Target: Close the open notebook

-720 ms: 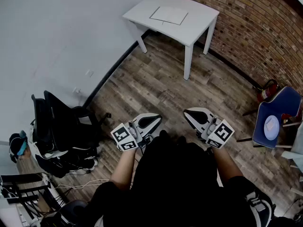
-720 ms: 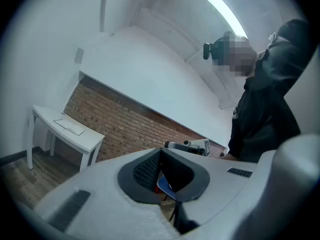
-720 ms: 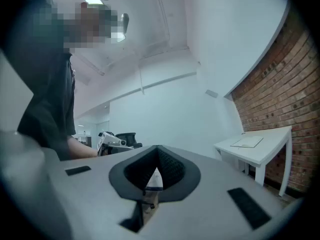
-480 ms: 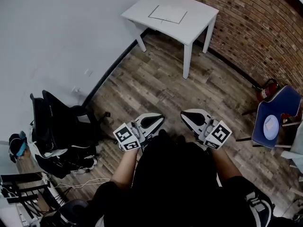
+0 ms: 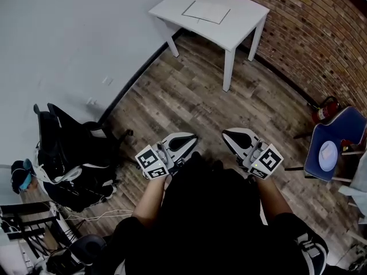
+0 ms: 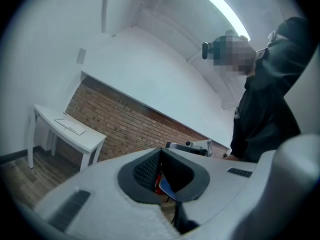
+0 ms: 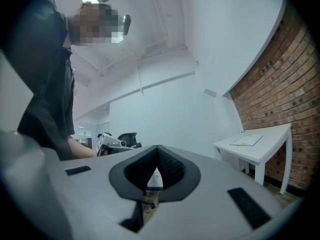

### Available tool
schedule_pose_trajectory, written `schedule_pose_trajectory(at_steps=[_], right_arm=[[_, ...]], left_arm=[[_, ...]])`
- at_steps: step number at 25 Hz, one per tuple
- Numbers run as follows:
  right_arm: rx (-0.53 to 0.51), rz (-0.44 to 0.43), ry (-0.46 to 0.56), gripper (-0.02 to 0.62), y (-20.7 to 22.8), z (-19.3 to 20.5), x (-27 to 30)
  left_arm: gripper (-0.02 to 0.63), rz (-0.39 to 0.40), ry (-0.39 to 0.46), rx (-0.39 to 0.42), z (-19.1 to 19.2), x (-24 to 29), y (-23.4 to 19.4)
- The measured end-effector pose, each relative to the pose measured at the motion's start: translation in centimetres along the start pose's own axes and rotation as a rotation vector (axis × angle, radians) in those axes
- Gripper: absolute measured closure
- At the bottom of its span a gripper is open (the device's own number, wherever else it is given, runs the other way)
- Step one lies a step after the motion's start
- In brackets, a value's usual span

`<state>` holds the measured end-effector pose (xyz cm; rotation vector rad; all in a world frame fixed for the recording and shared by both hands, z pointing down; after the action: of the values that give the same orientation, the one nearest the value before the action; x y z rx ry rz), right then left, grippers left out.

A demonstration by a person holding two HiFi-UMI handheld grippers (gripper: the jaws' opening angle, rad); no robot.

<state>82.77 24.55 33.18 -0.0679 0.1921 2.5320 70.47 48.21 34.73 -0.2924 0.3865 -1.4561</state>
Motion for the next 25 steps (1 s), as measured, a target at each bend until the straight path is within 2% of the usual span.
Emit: schedule_pose_trajectory(at_steps=[5, 9, 12, 17, 20, 23, 25], right_arm=[[0.065, 0.056, 0.001, 0.589, 1.7, 1.4, 0.5], [0.095, 0.020, 0.008, 0.589, 2.9, 1.9, 2.2], [0.133, 0.014, -0.002, 0.589, 4.8, 2.4, 3.3], [0.172, 0.017, 0.000, 0.586, 9.5, 2.3, 6.2], [0.165, 0.021, -0.028, 0.586, 12.7, 1.6, 9.5], [0.170, 0.011, -0.021, 0.536, 16.0, 0.4, 13.6], [0.164, 0.013, -0.026, 0.531, 18.2, -0.4, 16.3]], left_arm=[[0.589, -0.007, -0.029, -0.024, 0.4, 0.2, -1.0], [0.591, -0.003, 0.002, -0.073, 0.4, -0.4, -3.2], [0.589, -0.009, 0.009, -0.078, 0.1, 0.0, -5.7], [0.590, -0.010, 0.008, -0.071, -1.7, 1.0, -11.6], [0.590, 0.006, 0.007, -0.097, -3.4, 1.1, -16.0], [0.589, 0.031, 0.023, -0.117, -5.7, 1.3, -20.9], [0.589, 0.042, 0.025, -0.117, -7.5, 1.4, -24.1]])
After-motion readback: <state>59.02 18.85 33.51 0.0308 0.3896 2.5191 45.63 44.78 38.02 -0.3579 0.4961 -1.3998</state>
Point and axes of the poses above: the fingertips, and each gripper's own axes: x forward along the fingers, y to its right, z out of its underside, the point moved 10 cm from there along -x, backward along the fingers, and after that the axes turned 5 degrees about -x, right-handed, at the moved point
